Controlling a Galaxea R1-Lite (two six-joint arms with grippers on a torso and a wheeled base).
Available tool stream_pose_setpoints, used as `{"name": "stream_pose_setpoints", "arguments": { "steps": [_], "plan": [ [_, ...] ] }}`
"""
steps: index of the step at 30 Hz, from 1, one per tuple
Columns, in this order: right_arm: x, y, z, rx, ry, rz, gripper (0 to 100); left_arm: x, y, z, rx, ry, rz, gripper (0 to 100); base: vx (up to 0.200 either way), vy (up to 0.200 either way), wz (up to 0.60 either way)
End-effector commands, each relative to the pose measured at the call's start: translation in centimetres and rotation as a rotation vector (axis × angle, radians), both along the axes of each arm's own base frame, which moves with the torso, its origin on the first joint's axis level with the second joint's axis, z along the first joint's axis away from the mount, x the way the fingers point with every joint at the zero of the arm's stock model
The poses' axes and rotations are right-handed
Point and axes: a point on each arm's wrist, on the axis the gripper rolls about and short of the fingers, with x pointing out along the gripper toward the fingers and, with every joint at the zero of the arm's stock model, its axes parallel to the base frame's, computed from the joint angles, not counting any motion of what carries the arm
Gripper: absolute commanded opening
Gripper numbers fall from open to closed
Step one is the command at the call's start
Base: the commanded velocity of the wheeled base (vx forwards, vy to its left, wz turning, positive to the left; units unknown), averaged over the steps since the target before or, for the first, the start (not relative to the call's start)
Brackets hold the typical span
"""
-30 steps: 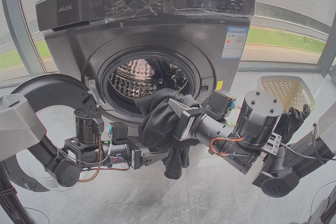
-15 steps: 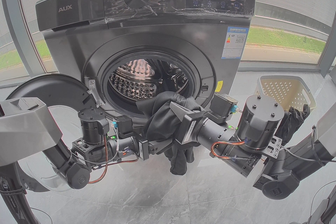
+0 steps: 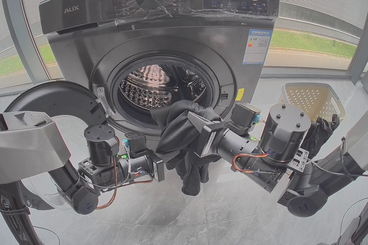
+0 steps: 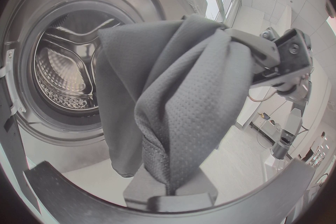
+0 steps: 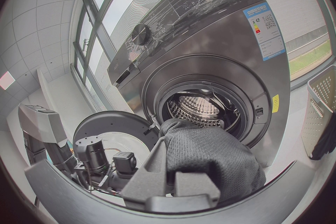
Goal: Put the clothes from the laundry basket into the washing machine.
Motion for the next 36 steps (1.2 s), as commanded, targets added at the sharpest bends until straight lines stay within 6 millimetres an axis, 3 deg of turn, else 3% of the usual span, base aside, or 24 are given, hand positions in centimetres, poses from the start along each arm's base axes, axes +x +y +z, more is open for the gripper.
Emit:
{"name": "stream_pose_setpoints", "arguments": {
  "steps": [1, 2, 3, 6, 9, 18, 25, 36],
  "plan": [
    [0.3, -0.6, -1.0, -0.038, 0.018, 0.004, 0, -3.3, 0.5, 1.1, -0.012, -0.023, -0.039, 0, 0.0, 0.0, 0.0],
    [0.3, -0.8, -1.2, -0.045, 0.02, 0.012, 0, -3.7, 0.5, 1.3, -0.016, -0.029, -0.046, 0, 0.0, 0.0, 0.0],
    [0.3, -0.8, -1.2, -0.045, 0.02, 0.012, 100, -3.7, 0.5, 1.3, -0.016, -0.029, -0.046, 0, 0.0, 0.0, 0.0],
    [1.0, -0.9, -1.5, -0.049, 0.017, -0.004, 100, -5.1, 0.7, 2.3, -0.036, -0.062, -0.067, 0, 0.0, 0.0, 0.0],
    [1.9, -1.6, -2.3, -0.085, 0.017, -0.038, 100, -5.2, 0.8, 3.5, -0.063, -0.099, -0.066, 0, 0.0, 0.0, 0.0],
    [2.0, -2.8, -3.7, -0.16, 0.035, -0.063, 100, -3.8, 0.3, 5.8, -0.154, -0.153, -0.019, 0, 0.0, 0.0, 0.0],
    [2.0, -4.8, -5.5, -0.254, 0.069, -0.094, 100, -3.1, 0.0, 6.9, -0.184, -0.191, 0.02, 0, 0.0, 0.0, 0.0],
    [2.2, -6.2, -7.6, -0.317, 0.135, -0.119, 100, -3.4, 0.1, 7.3, -0.222, -0.232, 0.02, 0, 0.0, 0.0, 0.0]
  ]
}}
